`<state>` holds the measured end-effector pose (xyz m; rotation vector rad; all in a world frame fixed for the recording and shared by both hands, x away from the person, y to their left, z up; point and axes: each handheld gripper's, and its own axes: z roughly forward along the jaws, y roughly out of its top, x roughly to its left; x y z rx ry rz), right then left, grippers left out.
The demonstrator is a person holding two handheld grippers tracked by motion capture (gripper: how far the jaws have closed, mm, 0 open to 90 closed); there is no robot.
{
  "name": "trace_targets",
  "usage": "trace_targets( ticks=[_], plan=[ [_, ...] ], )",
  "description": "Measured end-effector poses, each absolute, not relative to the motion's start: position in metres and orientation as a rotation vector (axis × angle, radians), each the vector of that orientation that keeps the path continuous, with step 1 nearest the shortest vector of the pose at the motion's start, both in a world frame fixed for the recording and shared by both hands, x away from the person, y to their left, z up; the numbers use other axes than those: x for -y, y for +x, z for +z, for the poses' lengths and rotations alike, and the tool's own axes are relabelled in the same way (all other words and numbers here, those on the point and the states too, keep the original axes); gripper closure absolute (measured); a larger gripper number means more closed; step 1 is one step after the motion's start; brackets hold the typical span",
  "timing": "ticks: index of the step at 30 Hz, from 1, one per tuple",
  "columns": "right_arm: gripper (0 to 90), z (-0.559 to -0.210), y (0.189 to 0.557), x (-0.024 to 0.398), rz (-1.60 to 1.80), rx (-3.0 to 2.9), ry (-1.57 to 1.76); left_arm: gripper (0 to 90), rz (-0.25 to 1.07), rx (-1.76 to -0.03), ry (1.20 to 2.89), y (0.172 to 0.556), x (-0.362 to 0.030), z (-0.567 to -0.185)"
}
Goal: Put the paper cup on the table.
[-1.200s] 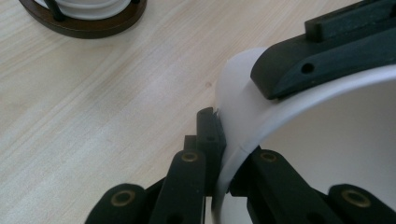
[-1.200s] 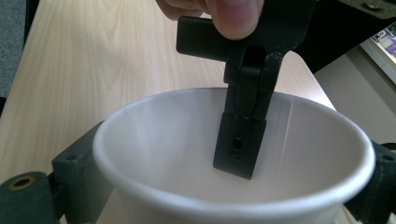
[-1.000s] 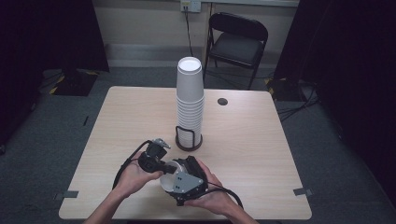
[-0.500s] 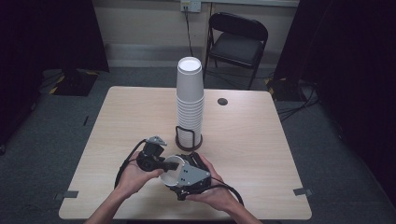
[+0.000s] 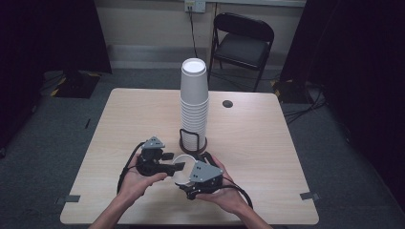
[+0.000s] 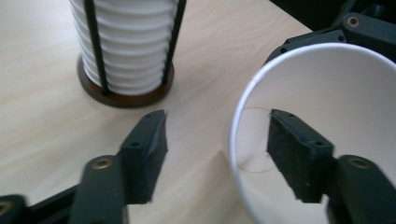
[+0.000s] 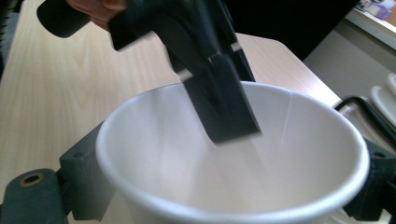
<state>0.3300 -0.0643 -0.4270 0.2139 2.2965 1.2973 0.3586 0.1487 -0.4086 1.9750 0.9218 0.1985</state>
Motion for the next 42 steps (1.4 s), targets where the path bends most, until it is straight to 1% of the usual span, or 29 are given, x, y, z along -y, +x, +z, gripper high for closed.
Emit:
trace_targets(
  ticks=[2, 8, 13, 24, 30, 37, 42],
  plan=[
    [10.6, -0.427, 0.331, 0.07, 1.296, -2.294, 0.237, 33.5, 0.23, -0.918, 1.95, 0.356, -0.152, -0.406],
    [10.8, -0.43, 0.335, 0.086, 1.285, -2.288, 0.315, 24.3, 0.292, -0.926, 1.897, 0.352, -0.158, -0.402],
    [10.9, -0.43, 0.338, 0.097, 1.287, -2.268, 0.364, 21.0, 0.3, -0.947, 1.876, 0.35, -0.162, -0.401],
    [11.2, -0.425, 0.356, 0.123, 1.341, -2.211, 0.549, 20.1, 0.34, -0.96, 1.915, 0.348, -0.164, -0.422],
    [11.3, -0.419, 0.367, 0.138, 1.393, -2.155, 0.657, 19.1, 0.372, -0.956, 1.899, 0.347, -0.17, -0.426],
    [11.3, -0.412, 0.386, 0.153, 1.408, -2.092, 0.76, 19.2, 0.367, -0.982, 1.88, 0.348, -0.177, -0.432],
    [11.4, -0.407, 0.4, 0.161, 1.425, -2.041, 0.818, 19.5, 0.38, -0.968, 1.878, 0.347, -0.178, -0.432]
  ],
)
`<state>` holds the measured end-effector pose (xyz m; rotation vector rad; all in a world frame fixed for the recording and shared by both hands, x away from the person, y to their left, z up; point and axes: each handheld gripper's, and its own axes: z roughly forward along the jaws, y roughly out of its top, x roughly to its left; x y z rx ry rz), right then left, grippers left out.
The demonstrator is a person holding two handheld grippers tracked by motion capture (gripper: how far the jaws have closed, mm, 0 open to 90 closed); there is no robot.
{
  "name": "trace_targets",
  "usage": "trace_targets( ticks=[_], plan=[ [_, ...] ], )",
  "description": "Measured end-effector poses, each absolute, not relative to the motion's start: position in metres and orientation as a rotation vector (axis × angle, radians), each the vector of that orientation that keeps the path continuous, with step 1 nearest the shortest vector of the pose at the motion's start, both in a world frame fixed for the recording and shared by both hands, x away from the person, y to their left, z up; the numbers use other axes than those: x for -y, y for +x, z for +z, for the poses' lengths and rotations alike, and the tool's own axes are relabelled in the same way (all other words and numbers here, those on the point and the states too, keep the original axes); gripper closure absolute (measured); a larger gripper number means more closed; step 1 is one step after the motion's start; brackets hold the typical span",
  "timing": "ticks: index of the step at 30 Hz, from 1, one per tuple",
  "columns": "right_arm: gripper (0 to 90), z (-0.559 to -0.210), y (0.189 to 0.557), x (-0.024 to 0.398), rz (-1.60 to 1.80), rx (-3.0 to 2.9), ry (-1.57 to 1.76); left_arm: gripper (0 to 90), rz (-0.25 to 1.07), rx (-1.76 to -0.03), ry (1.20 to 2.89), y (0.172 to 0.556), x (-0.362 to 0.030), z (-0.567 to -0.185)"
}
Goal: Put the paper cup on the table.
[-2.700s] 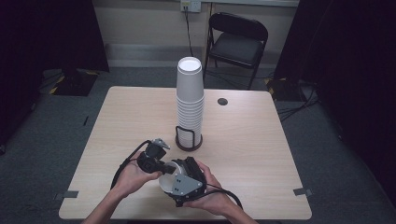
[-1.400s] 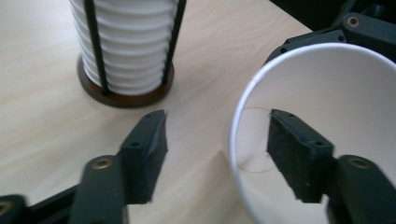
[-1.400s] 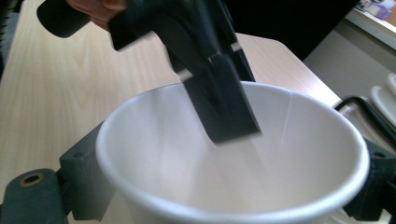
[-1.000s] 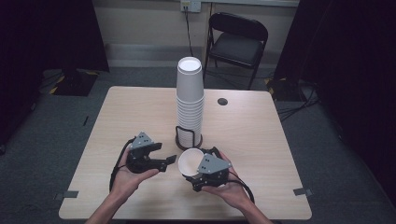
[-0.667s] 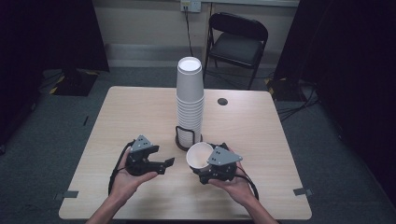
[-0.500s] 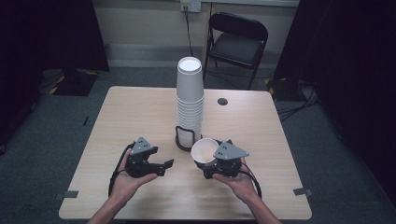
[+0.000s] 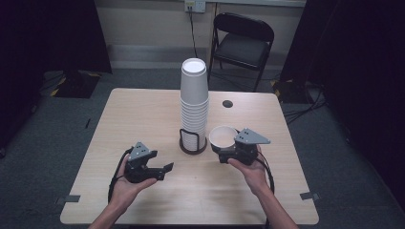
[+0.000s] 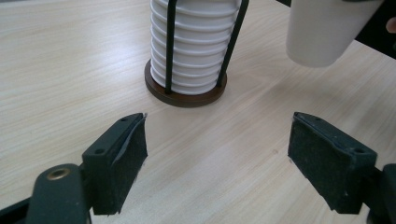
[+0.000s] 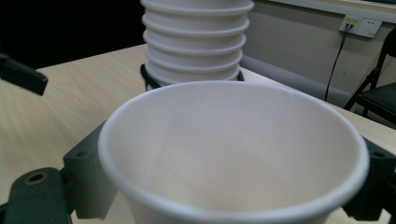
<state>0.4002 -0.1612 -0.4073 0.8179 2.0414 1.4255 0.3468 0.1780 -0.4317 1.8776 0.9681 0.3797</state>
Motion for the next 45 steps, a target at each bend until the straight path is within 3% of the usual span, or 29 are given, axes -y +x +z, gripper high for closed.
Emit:
trace_targets(
  ticks=[28, 45],
  plan=[
    [11.4, -0.399, 0.463, 0.18, 1.39, -1.888, 1.006, 20.4, 0.391, -0.948, 1.888, 0.346, -0.176, -0.436],
    [10.6, -0.439, 0.496, 0.179, 1.317, -1.859, 1.137, 20.5, 0.385, -0.957, 1.889, 0.346, -0.173, -0.44]
  ],
)
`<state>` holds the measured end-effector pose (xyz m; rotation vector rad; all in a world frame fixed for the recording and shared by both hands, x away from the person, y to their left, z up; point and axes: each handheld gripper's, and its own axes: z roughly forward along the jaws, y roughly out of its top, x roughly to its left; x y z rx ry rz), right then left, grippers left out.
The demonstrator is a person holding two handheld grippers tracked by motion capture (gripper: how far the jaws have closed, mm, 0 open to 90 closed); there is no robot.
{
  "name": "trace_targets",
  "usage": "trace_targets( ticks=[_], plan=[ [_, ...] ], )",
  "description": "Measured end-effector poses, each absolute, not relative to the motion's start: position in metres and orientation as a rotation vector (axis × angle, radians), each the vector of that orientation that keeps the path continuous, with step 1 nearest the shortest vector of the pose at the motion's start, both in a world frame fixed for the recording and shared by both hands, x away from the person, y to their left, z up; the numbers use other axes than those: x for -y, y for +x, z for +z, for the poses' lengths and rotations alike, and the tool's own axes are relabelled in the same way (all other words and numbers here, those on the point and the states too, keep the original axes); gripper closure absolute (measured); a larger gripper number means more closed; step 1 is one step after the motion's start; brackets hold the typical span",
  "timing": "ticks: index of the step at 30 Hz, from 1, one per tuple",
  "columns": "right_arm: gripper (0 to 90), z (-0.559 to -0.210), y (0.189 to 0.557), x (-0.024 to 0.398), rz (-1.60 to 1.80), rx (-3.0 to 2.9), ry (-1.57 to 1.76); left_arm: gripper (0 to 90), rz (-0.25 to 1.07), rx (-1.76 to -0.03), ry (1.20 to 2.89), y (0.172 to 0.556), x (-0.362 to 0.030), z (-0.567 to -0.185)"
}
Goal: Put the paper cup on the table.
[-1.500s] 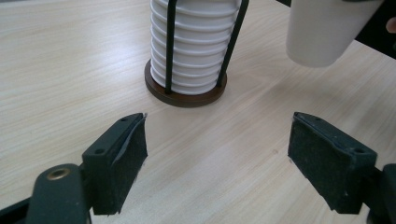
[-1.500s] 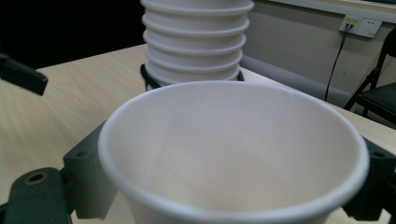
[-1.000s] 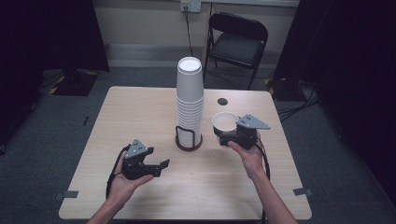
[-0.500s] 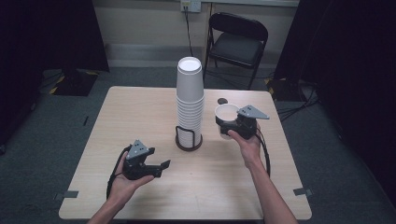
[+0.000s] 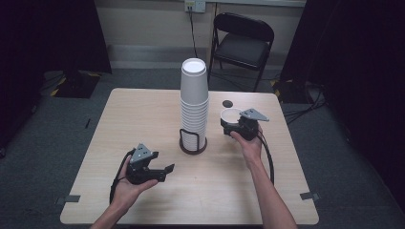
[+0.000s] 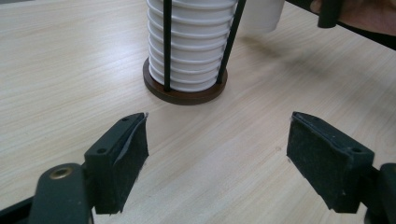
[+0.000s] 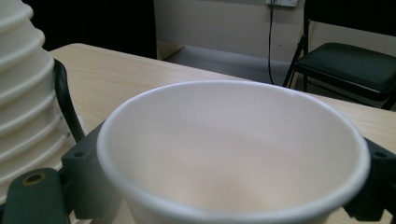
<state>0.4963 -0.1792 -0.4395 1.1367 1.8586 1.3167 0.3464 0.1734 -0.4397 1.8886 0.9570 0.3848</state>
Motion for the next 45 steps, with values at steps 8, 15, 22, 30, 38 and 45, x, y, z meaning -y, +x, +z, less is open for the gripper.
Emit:
trace_targets(
  ticks=[8, 15, 22, 30, 38, 45],
  plan=[
    [10.0, -0.453, 0.5, 0.176, 1.316, -1.855, 1.165, 22.0, 0.396, -0.94, 1.896, 0.346, -0.174, -0.44],
    [9.3, -0.462, 0.492, 0.184, 1.335, -1.836, 1.191, 23.0, 0.39, -0.937, 1.903, 0.346, -0.173, -0.441],
    [10.3, -0.467, 0.484, 0.188, 1.297, -1.872, 1.179, 22.8, 0.394, -0.935, 1.905, 0.347, -0.173, -0.441],
    [11.5, -0.468, 0.48, 0.188, 1.282, -1.936, 1.214, 22.8, 0.391, -0.945, 1.901, 0.348, -0.174, -0.441],
    [13.0, -0.478, 0.476, 0.192, 1.266, -2.001, 1.292, 22.8, 0.371, -0.963, 1.893, 0.349, -0.175, -0.442],
    [13.1, -0.489, 0.467, 0.198, 1.231, -2.035, 1.311, 22.4, 0.381, -0.974, 1.891, 0.35, -0.177, -0.442]
  ],
)
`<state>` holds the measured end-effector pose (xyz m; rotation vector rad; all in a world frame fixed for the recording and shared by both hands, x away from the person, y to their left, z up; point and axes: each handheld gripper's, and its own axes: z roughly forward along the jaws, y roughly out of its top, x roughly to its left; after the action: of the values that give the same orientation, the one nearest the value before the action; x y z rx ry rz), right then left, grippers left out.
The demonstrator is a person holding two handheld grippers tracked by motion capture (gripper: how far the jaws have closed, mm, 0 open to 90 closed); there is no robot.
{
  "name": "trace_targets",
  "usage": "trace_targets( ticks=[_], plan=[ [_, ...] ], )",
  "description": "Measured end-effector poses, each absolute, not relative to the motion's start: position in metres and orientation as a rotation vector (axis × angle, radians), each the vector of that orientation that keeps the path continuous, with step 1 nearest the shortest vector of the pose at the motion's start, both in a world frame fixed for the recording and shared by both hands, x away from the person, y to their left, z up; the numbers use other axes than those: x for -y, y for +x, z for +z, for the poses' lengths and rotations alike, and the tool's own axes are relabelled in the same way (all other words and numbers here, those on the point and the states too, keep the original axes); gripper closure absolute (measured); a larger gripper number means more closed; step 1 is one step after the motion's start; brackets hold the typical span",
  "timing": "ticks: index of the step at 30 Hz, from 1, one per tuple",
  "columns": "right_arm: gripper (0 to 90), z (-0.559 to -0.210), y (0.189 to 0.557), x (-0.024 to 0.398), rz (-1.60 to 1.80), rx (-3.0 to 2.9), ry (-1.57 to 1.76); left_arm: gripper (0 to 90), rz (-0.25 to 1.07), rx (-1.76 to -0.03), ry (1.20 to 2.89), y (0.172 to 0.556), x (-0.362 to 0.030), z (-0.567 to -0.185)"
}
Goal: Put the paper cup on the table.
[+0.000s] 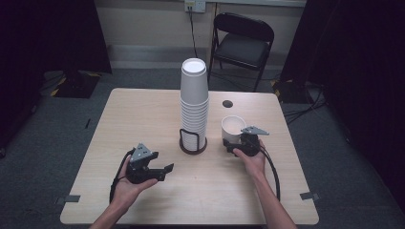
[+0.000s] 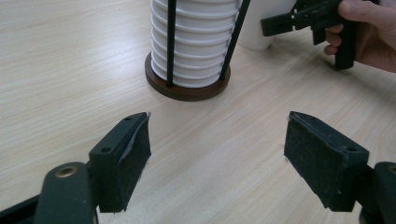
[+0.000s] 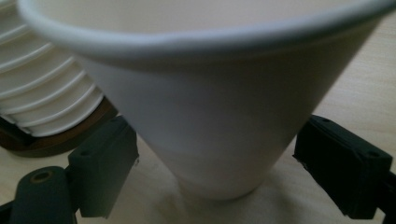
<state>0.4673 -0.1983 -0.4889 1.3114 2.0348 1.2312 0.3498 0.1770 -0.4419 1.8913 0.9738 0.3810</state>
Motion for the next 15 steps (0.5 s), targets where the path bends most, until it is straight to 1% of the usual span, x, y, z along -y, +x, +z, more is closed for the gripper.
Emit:
trace_targets(
  ticks=[7, 15],
  plan=[
    [13.2, -0.478, 0.443, 0.214, 1.244, -2.018, 1.301, 22.3, 0.387, -0.989, 1.882, 0.35, -0.179, -0.442],
    [13.8, -0.452, 0.413, 0.229, 1.294, -1.997, 1.286, 22.3, 0.391, -0.999, 1.888, 0.352, -0.18, -0.444]
  ],
)
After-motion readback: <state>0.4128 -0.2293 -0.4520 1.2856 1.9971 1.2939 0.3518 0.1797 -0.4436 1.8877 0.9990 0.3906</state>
